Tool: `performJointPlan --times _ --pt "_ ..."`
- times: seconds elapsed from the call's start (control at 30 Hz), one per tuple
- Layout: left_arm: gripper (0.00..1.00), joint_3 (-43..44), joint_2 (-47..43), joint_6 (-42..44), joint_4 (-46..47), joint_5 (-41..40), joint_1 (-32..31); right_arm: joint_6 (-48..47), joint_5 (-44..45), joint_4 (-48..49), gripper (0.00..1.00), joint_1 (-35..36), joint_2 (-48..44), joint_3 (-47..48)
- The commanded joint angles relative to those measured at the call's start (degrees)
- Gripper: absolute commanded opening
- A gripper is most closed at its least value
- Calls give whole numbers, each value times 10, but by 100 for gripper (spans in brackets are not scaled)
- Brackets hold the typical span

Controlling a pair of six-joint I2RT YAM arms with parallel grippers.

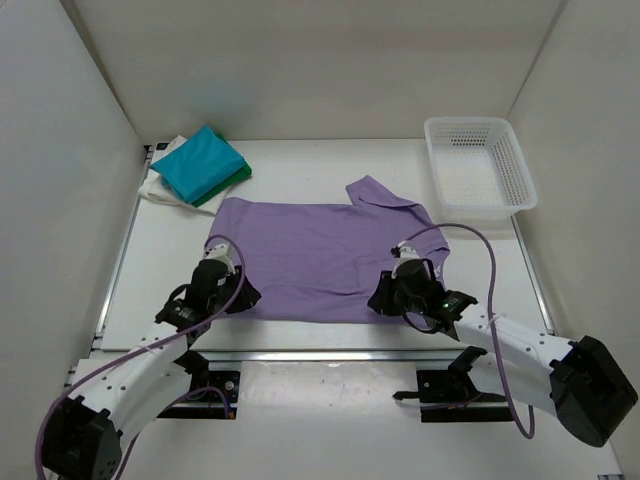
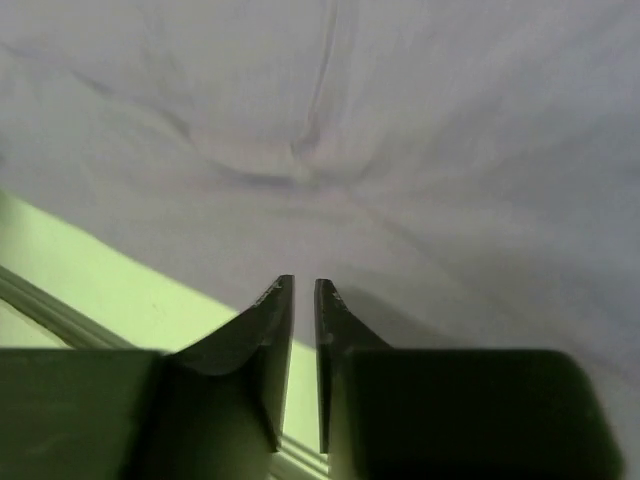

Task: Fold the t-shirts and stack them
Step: Fold the flattened tshirt in 1/3 of the way, then grap the side of the flattened tshirt furthest away from the robot with both arms

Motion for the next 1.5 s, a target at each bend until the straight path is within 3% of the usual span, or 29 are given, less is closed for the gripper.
performJointPlan --times 0.0,0.03,0.1,0.33,0.53,0.7,0.9,1.07,1.13,1.27,1.33,1.4,1.47 --pt "39 36 27 20 -40 -17 -35 -12 50 -43 20 52 11 20" --pt "38 33 43 20 -36 -22 -57 -21 72 -47 26 81 25 31" --pt "37 22 63 6 -15 -28 -82 -31 86 -59 27 108 51 50" --pt "28 2 74 -6 52 -8 -73 -57 76 -23 1 94 150 98" --pt "25 -49 121 -1 63 48 -52 -36 80 19 0 86 181 54" --pt "27 -109 1 -56 8 69 -77 25 94 -14 0 135 119 -9" --pt "28 -114 -141 -88 -113 106 -67 116 101 -88 0 185 10 -66" --pt "33 -37 -169 -60 -143 94 -30 91 96 -136 2 166 -59 -45" --pt "37 36 -102 -32 -106 106 7 47 80 -134 8 113 -54 4" --pt "43 188 29 -16 -24 86 12 -53 11 -110 14 5 -7 92" --pt "45 265 131 4 -3 67 60 -83 -18 -100 19 -32 38 142" --pt "44 297 217 22 20 100 120 -100 -29 -86 19 -52 69 173" --pt "41 327 314 39 16 33 139 -117 -34 -86 10 -59 102 202"
